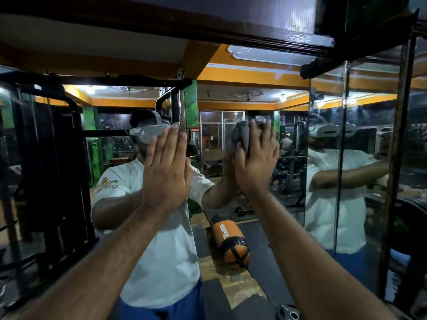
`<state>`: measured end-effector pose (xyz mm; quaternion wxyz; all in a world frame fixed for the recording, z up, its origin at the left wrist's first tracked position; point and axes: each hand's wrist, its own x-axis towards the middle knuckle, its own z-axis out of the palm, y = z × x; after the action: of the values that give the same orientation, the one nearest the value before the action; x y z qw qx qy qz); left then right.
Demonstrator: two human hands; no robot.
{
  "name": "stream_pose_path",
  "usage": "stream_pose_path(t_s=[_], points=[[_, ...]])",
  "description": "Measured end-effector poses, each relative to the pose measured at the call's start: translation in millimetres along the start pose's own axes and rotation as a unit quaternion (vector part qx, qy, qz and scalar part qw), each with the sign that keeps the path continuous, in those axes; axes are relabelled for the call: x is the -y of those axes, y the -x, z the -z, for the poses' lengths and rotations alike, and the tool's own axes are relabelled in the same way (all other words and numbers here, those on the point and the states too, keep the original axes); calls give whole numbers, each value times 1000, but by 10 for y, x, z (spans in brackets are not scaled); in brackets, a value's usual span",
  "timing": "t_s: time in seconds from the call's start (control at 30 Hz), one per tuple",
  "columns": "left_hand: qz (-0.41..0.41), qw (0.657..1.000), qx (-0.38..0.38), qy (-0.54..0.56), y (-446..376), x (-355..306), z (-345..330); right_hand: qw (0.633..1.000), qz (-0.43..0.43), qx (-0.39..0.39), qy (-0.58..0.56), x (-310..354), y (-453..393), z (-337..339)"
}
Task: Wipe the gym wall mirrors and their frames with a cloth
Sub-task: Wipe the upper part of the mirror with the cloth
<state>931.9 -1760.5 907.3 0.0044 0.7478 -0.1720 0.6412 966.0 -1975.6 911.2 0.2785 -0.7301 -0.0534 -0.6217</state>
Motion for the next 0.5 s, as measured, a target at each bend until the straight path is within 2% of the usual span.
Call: stream_pose_path(t_s=[0.03, 0.07, 0.1, 0.17, 0.23, 0.3, 0.4, 0.47, 0.5], points=[[8, 1000, 8, -16, 11, 37, 13, 998, -67, -9, -11, 131, -40, -32], [12, 999, 19, -27, 18, 63, 27, 995, -95, -8, -13, 283, -37, -71], [11, 999, 30, -30, 18, 76, 41, 997, -80, -3, -8, 428, 10, -120], [-2, 998, 51, -20, 18, 106, 85, 1000, 28, 14, -1, 631, 200, -187], [-6, 998, 58, -18, 51, 182, 159, 987, 152, 42, 15, 626, 384, -181], [3, 999, 48, -24, 130, 311, 233, 979, 192, 62, 23, 451, 421, -122], [-5, 999, 39, -29, 188, 476, 270, 996, 86, 10, 5, 347, 266, -101], [-15, 998, 44, -36, 183, 498, 259, 1000, 6, -22, -12, 544, 171, -178], [-15, 998, 48, -38, 184, 492, 251, 1000, -2, -27, -15, 685, 155, -221]])
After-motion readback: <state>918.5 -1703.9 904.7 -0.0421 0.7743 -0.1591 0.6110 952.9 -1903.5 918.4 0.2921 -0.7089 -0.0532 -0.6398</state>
